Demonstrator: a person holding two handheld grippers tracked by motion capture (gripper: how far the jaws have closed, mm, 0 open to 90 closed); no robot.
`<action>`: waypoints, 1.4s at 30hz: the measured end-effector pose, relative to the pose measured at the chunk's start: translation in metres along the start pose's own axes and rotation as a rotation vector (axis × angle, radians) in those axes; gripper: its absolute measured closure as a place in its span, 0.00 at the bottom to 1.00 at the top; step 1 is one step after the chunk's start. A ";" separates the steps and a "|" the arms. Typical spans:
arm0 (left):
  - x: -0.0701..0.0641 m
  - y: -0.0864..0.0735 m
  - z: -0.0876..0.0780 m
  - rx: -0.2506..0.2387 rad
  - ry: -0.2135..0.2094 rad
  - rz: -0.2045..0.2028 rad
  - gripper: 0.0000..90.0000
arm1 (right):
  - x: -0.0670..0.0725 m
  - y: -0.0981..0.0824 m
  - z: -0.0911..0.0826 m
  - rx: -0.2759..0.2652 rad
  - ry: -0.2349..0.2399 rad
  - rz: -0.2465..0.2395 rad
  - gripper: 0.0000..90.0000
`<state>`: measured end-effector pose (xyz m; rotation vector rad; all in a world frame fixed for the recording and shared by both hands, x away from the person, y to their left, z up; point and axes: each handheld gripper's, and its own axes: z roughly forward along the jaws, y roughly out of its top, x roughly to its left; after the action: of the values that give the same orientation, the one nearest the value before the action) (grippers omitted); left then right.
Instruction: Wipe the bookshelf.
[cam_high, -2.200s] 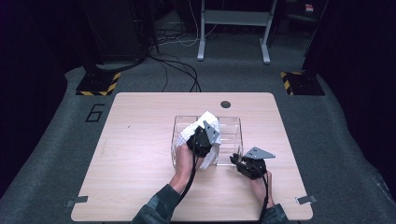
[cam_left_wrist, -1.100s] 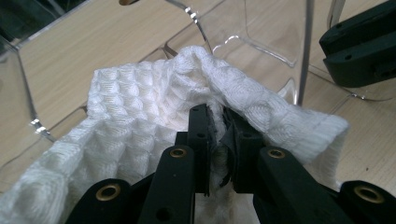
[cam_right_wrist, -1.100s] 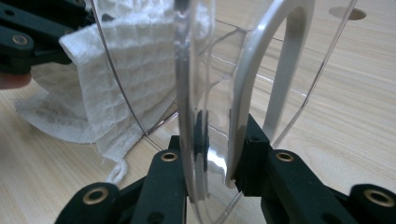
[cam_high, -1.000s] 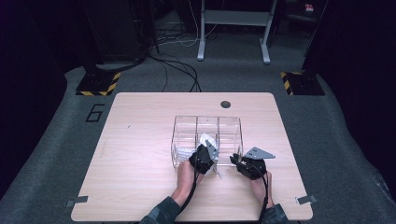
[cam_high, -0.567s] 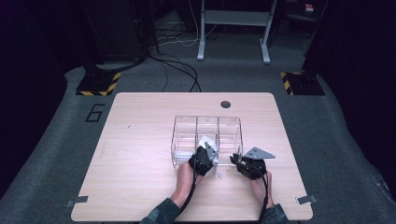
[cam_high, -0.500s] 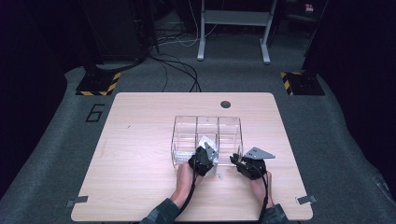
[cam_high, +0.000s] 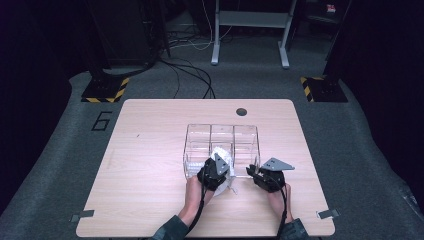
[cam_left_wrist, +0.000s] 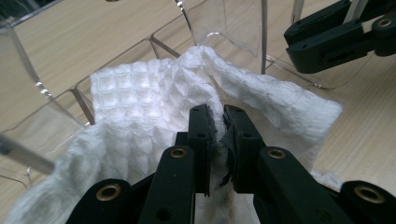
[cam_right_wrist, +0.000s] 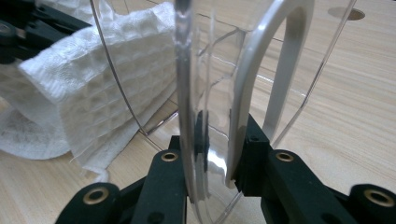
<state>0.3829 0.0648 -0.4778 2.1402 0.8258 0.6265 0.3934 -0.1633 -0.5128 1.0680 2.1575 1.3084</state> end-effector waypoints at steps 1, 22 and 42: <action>0.000 0.000 -0.002 -0.003 -0.005 0.000 0.91 | 0.000 0.000 0.000 0.000 0.000 0.000 0.85; 0.012 0.038 -0.042 -0.147 0.048 0.014 0.91 | 0.000 0.000 0.000 -0.002 0.000 0.000 0.85; 0.016 0.102 -0.051 -0.247 0.065 0.055 0.91 | 0.000 0.000 0.001 -0.002 -0.003 -0.004 0.85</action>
<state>0.3966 0.0474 -0.3651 1.9321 0.6870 0.7874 0.3941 -0.1631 -0.5130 1.0634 2.1544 1.3069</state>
